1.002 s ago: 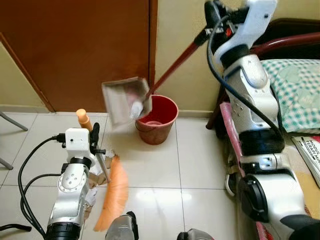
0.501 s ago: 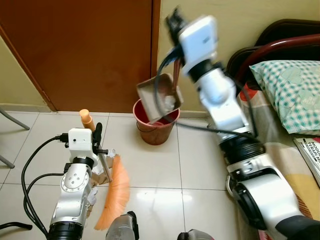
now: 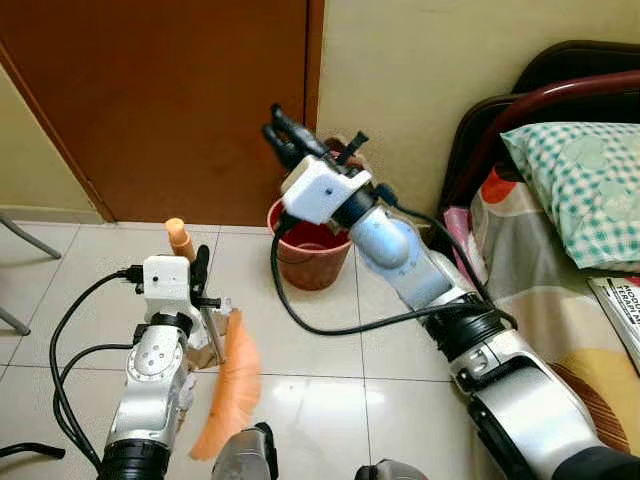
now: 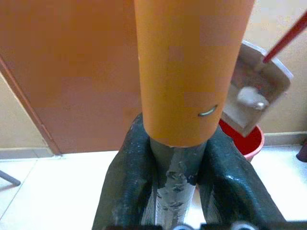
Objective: Sweep floor
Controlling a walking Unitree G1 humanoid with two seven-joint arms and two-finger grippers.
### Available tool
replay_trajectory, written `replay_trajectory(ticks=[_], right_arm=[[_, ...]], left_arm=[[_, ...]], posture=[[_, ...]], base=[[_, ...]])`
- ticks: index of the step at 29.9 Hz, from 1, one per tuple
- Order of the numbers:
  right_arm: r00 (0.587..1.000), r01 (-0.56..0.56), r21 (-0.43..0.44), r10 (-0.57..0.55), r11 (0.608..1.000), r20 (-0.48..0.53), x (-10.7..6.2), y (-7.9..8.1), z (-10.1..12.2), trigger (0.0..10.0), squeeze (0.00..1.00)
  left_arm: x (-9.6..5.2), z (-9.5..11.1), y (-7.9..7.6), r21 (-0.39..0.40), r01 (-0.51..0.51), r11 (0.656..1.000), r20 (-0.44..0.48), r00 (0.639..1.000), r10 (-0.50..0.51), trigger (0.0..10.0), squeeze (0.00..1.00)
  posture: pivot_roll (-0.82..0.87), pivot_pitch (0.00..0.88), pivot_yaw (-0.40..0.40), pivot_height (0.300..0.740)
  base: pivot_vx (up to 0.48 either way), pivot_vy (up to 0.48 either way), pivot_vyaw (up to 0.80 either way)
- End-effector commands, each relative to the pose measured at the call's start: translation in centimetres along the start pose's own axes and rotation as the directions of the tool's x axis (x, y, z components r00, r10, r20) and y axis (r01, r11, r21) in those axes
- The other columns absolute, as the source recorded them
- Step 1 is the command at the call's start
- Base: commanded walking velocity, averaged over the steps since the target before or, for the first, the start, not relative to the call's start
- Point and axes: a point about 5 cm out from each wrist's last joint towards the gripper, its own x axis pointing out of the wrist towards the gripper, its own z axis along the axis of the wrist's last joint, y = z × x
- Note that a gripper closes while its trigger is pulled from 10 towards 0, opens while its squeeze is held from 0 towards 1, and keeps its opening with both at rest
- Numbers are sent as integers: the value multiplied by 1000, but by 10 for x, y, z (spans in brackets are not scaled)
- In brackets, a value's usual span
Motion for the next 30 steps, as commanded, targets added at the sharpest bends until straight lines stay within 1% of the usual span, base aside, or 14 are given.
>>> replay_trajectory(ticks=[1, 9, 12, 14, 15, 16, 18, 21, 24, 25, 27, 28, 29, 30], right_arm=[[997, -56, -11, 56, 998, 43, -2, 11, 4, 10000, 0], [999, -23, -25, 24, 999, 30, -6, 11, 0, 10000, 0], [999, 34, -34, -32, 999, 39, -4, 3, 0, 10000, 0], [993, 105, -21, -103, 994, 62, -1, -9, 4, 10000, 0], [993, 105, -21, -103, 994, 62, -1, -9, 4, 10000, 0], [979, 188, 19, -189, 982, 73, 4, -25, 10, 10000, 0], [971, 223, 27, -225, 974, 84, 8, -34, 14, 10000, 0], [948, 295, -2, -292, 956, 125, 17, -54, 25, 10000, 0], [925, 361, -24, -355, 932, 139, 20, -66, 30, 10000, 0], [898, 427, -51, -417, 903, 137, 20, -75, 32, 10000, 0], [879, 473, -90, -462, 877, 121, 16, -82, 31, 10000, 0], [879, 473, -90, -462, 877, 121, 16, -82, 31, 10000, 0], [856, 518, -139, -511, 844, 83, 8, -90, 26, 10000, 0], [843, 537, -159, -536, 828, 51, 1, -94, 21, 10000, 0]], left_arm=[[-2, -9, -6, -12, 19, 1000, -42, 999, -19, 10000, 0], [-2, -9, -5, -13, 17, 1000, -41, 999, -18, 10000, 0], [-1, -8, -5, -13, 21, 1000, -39, 999, -21, 10000, 0], [0, -8, -6, -12, 21, 1000, -37, 999, -22, 10000, 0], [0, -8, -6, -12, 21, 1000, -37, 999, -22, 10000, 0], [0, -6, -5, -7, 15, 1000, -31, 999, -15, 10000, 0], [0, -6, -3, -3, 10, 1000, -27, 1000, -10, 10000, 0], [0, -7, 0, 2, 1, 1000, -29, 1000, -1, 10000, 0], [0, -7, 0, 2, 14, 1000, -30, 999, -14, 10000, 0], [2, -4, -1, 9, 32, 999, -22, 999, -31, 10000, 0], [4, -1, -1, 15, 38, 999, -11, 999, -38, 10000, 0], [4, -1, -1, 15, 38, 999, -11, 999, -38, 10000, 0], [6, 2, 0, 14, 30, 999, 0, 1000, -30, 10000, 0], [6, 3, 1, 12, 25, 1000, 2, 1000, -25, 10000, 0]], posture=[[35, 61, -24, 740], [37, 62, -22, 740], [35, 64, -21, 740], [35, 64, -21, 740], [35, 64, -21, 740], [25, 71, -37, 740], [23, 71, -39, 740], [20, 75, -37, 740], [33, 66, -29, 740], [39, 64, -25, 740], [42, 64, -19, 740], [42, 64, -19, 740], [44, 61, -17, 740], [43, 58, -15, 740]], base=[[0, 0, 0], [0, 0, 0], [0, 0, 0], [0, 0, 0], [0, 0, 0], [0, 0, 0], [0, 0, 0], [0, 0, 0], [0, 0, 0], [0, 0, 0], [0, 0, 0], [0, 0, 0], [0, 0, 0], [0, 0, 0]])
